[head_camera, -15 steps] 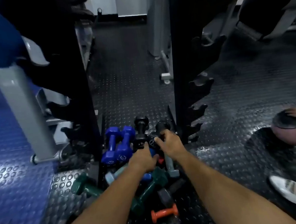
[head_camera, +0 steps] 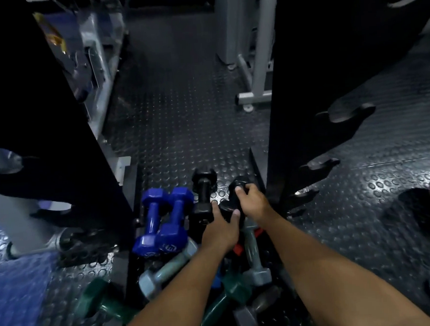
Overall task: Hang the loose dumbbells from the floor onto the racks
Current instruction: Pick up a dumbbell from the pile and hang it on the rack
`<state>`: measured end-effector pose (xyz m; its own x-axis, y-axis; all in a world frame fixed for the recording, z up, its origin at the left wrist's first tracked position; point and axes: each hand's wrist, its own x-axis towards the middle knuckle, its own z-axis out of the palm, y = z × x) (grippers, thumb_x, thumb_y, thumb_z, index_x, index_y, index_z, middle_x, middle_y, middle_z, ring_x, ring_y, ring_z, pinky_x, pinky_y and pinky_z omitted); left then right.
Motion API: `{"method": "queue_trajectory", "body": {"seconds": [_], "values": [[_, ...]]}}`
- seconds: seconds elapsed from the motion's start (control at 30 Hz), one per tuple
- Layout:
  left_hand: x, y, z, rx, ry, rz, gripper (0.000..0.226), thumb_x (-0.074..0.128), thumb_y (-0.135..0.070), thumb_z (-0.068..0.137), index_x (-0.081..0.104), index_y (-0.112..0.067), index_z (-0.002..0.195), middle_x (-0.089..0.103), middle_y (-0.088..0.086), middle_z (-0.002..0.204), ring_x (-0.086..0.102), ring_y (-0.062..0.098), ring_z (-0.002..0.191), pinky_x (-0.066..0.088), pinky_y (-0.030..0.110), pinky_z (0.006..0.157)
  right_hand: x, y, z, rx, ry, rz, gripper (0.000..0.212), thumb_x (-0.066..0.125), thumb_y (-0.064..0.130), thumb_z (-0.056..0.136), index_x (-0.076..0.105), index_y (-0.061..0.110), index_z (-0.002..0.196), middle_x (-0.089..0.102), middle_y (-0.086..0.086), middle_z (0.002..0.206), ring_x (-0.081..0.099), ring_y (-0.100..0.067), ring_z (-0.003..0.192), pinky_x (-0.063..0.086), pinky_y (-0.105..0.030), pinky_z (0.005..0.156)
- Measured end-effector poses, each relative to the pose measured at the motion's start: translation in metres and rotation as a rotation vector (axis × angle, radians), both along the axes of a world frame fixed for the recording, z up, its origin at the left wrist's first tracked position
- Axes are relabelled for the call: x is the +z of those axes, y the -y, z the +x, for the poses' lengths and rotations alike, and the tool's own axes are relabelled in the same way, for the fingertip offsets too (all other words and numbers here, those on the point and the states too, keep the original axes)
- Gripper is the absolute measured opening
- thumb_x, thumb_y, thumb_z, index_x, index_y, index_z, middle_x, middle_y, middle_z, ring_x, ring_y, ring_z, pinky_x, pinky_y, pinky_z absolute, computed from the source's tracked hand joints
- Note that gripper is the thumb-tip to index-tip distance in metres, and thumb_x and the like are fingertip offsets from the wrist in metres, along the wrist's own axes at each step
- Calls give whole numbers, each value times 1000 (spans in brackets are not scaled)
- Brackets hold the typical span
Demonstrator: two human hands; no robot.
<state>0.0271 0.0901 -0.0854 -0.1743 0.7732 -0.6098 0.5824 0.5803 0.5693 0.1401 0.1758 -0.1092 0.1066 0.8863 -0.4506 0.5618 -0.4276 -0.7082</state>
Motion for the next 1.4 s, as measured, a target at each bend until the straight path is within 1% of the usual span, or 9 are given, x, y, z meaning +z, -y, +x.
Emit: {"method": "queue_trajectory", "body": {"seconds": [0.17, 0.3, 0.43, 0.67, 0.9, 1.0, 1.13, 1.23, 1.4], "values": [[-13, -21, 7, 182, 155, -53, 88, 32, -77, 96, -4, -36, 165, 51, 19, 153, 50, 39, 139, 41, 47, 114, -24, -12, -3, -31, -97, -95, 86, 63, 35, 99, 10, 14, 164, 44, -15, 158, 45, -34, 142, 37, -36, 111], [-23, -31, 10, 284, 248, -84, 97, 42, -83, 84, 2, -40, 161, 58, 14, 146, 58, 37, 128, 49, 51, 107, -38, -23, -2, -56, -157, -112, 103, 71, 31, 94, -3, 25, 165, 43, -13, 159, 44, -31, 143, 38, -39, 115], [-32, -34, 17, 315, 235, -71, 88, 45, -75, 90, 6, -35, 159, 64, 14, 135, 62, 36, 119, 50, 46, 105, -44, -37, 4, -66, -175, -119, 94, 69, 26, 96, 6, 23, 165, 49, -8, 152, 49, -27, 138, 41, -31, 108], [-44, -30, 20, 450, 330, -35, 93, 50, -81, 71, 11, -50, 150, 62, 13, 133, 60, 34, 117, 50, 51, 104, -75, -58, 2, -206, -277, -169, 85, 73, 35, 87, 24, 33, 157, 56, -4, 145, 61, -27, 123, 58, -51, 93], [-45, -26, 18, 485, 394, 4, 77, 63, -71, 77, 24, -55, 142, 56, 14, 135, 62, 30, 108, 52, 42, 92, -103, -74, -7, -375, -364, -205, 79, 76, 16, 78, 35, 30, 143, 65, -9, 124, 69, -31, 104, 62, -56, 86], [-50, -13, 3, 433, 356, 86, 67, 71, -62, 82, 32, -57, 136, 58, 8, 132, 62, 24, 105, 49, 29, 76, -117, -68, -16, -452, -287, -155, 78, 71, 28, 64, 32, 35, 131, 66, -9, 122, 66, -31, 106, 58, -50, 95], [-46, 8, -12, 448, 427, 121, 58, 75, -58, 74, 39, -65, 119, 65, 0, 124, 66, 24, 110, 55, 50, 97, -48, -25, -30, -497, -292, -64, 72, 70, 21, 81, 37, 31, 144, 68, -7, 116, 64, -28, 98, 55, -41, 95], [-34, 21, -29, 578, 430, 174, 46, 73, -45, 85, 44, -50, 120, 67, -1, 116, 68, 23, 102, 56, 51, 96, -21, 1, -47, -442, -300, -12, 83, 69, 19, 90, 24, 30, 160, 65, -10, 130, 64, -31, 107, 51, -34, 94], [-17, 62, -20, 721, 308, 239, 30, 55, -61, 98, 45, -41, 118, 63, -7, 106, 63, 21, 94, 54, 55, 96, 7, 62, -47, -447, -405, 20, 86, 66, 13, 96, 14, 32, 162, 60, -8, 138, 55, -15, 105, 44, -23, 88]]}}
